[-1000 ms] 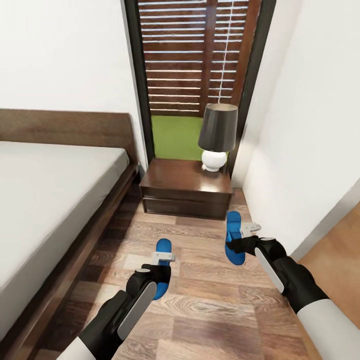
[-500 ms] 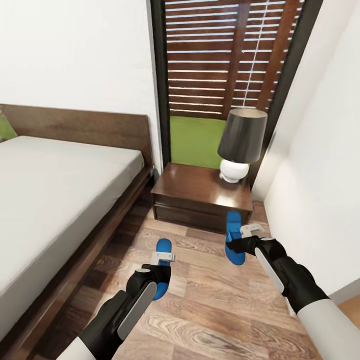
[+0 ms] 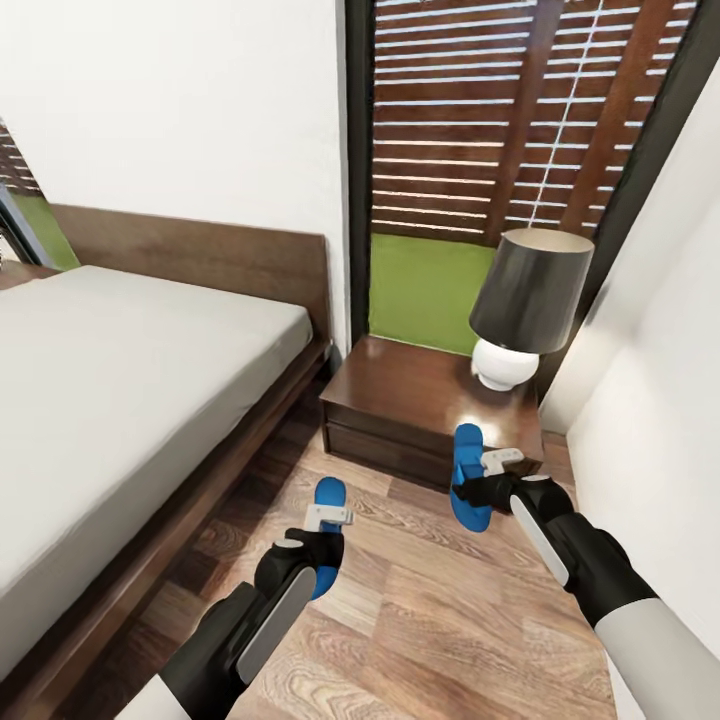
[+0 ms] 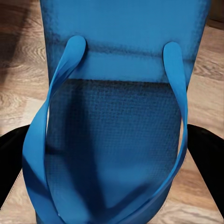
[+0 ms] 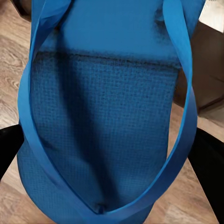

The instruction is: In the bedroom, move the book from the bed onto either nightstand, and place the two sandals side by side next to the bed.

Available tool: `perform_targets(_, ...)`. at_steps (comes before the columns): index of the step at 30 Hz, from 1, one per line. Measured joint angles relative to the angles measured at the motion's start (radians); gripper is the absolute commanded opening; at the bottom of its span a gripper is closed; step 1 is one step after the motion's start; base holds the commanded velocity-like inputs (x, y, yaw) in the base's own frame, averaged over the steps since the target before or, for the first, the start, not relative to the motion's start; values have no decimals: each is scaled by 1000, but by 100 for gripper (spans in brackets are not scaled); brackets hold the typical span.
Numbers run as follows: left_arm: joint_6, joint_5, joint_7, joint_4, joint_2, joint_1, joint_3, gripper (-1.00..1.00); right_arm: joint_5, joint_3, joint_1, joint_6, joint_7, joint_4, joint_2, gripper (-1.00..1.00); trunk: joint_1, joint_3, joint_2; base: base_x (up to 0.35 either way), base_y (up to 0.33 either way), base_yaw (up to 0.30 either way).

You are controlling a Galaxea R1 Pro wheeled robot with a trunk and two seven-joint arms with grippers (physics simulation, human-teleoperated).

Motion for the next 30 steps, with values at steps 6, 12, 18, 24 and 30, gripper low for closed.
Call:
perform_targets(6, -44, -16, 0, 81, -8, -2, -31, -100, -1, -2, 0, -1, -4, 66, 5, -100, 0, 0, 0, 18, -10, 12)
perform_targets(12, -142, -14, -3, 288, -25, -35, -29, -100, 5, 1, -2, -76, -6, 321, 10, -100, 0, 0, 0, 2, -1, 1)
perform_targets(18, -291, -5, -50, 511, -23, -51, -10, -100, 11, 0, -15, -202, 4, 556, 14, -100, 0, 0, 0, 0, 0, 0)
perform_targets(24, -457, 1, -220, 778, -13, -74, 10, -100, 21, 1, -41, -350, 6, 836, 80, -100, 0, 0, 0, 0, 0, 0)
perform_targets(30, -584, 15, -227, 908, -14, -75, 14, -100, 25, 2, -47, -388, 4, 892, 109, -100, 0, 0, 0, 0, 0, 0)
